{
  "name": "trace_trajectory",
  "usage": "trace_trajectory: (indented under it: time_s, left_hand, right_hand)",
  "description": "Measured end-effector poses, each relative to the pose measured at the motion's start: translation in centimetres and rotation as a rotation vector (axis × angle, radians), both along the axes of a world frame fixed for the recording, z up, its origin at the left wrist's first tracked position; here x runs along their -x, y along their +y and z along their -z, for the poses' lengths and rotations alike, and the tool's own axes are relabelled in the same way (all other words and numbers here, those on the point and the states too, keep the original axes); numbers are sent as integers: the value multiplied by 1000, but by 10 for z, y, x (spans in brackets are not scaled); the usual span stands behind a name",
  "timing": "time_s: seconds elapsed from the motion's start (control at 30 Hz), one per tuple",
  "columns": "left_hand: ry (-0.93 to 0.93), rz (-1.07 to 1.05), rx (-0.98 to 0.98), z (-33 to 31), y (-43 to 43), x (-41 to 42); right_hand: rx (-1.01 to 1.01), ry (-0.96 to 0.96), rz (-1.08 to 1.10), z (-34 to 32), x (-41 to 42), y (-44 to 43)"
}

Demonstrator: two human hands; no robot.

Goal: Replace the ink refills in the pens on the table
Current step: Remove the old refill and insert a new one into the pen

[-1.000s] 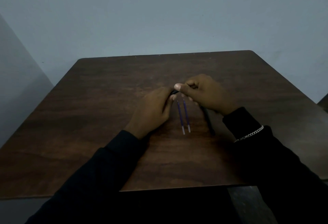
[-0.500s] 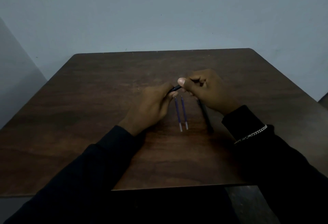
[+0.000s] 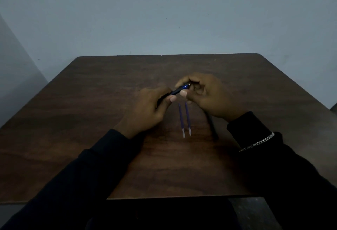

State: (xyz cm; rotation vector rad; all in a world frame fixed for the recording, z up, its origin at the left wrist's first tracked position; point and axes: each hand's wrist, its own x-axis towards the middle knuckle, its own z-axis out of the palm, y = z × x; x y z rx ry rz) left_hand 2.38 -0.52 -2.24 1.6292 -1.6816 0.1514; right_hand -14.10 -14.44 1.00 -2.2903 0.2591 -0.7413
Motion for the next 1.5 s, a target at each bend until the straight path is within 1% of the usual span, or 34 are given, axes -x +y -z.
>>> trace_trajectory:
  time_s: [0.1,0.23,0.37,0.47,0.53,0.63,0.73,0.87,1.0,1.03,1.07,1.17,1.3,1.5]
  left_hand:
    - [-12,4,-6,0,0,0]
    - [-41,32,2,-1,2,4]
    - [-27,20,15,1,0,2]
    - [-11,-1,3,2,-1,-1]
    - [-9,7,10,2,-1,0]
    - [-11,26,24,-1,0,2]
    - [-24,9,10,-1,0,2]
    - [1,9,0,1,-1,0]
    - [9,-2,-23,0,-1,1]
    - [12,2,-32,0,0,2]
    - [14,7,-37,0,0,2]
    - [-5,1,-30,1,-1,0]
    - [-11,17,-18,0,0,1]
    - [5,-1,-23,-1,0,1]
  right_hand:
    - [-137,-3,0,-2,-2,2]
    - [-104,26,61,-2,-3,3]
    - [-189,1,-5,0,-3,3]
    - [-180,-1,-40,-4,-1,5]
    - [-180,-7,-38,-5,-1,6]
    - [-271,5,0,-5,-3,6]
    - [-252,17,8,-3,-3,3]
    - [-257,1,-42,-2,-3,3]
    - [-99,28,-31,-5,0,1]
    - [-85,36,-29,-5,0,1]
    - [-106,38,-32,-5,0,2]
    - [-264,10,-4,-4,-2,6]
    - [-229,38,34,-2,-5,6]
    - [-244,21,-56,-4,-2,5]
